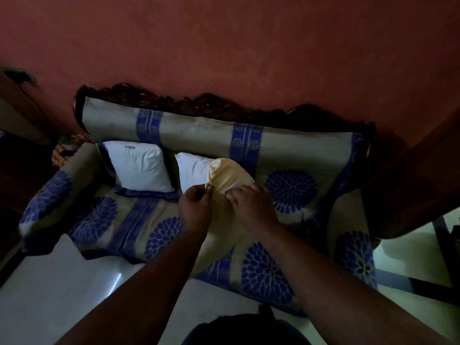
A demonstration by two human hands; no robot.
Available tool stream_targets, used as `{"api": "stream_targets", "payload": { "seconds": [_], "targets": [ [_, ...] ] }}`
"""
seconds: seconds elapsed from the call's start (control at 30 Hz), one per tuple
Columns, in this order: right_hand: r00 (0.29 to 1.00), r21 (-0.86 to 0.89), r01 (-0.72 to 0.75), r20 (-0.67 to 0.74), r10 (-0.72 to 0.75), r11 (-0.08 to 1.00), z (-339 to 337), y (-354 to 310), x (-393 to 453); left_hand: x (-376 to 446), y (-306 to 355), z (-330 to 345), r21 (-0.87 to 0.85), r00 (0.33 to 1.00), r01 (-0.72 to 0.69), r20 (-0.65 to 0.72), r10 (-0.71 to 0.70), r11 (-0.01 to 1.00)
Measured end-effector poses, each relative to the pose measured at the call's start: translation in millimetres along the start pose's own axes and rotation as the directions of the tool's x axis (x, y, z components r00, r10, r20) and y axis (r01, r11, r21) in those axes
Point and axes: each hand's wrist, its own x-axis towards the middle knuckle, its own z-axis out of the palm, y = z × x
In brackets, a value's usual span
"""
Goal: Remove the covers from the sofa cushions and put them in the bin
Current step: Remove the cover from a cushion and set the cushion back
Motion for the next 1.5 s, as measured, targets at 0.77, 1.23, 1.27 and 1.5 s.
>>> {"api": "stream_targets", "payload": {
  "seconds": [0.77,1.23,1.27,1.5],
  "targets": [
    [0.973,0.391,-0.183,-0.058,0.222,0.902,13,-5,12,1,5,5,0.07,0.998,-0.061,0.005,0.061,0.996],
    [0.904,0.717,-0.426,0.317,0.285,0.552,10,4,16,6,-5,7,0.154,0.997,-0.078,0.015,0.077,0.985],
    [0.907,0.7,-0.422,0.315,0.281,0.576,11,4,17,5,-5,7,0.174,0.996,-0.09,0.013,0.089,0.981],
    [0.917,0.567,-0.393,0.302,0.261,0.724,15,7,14,-4,-18,5,0.308,0.949,-0.262,0.257,0.185,0.915]
  ]
}}
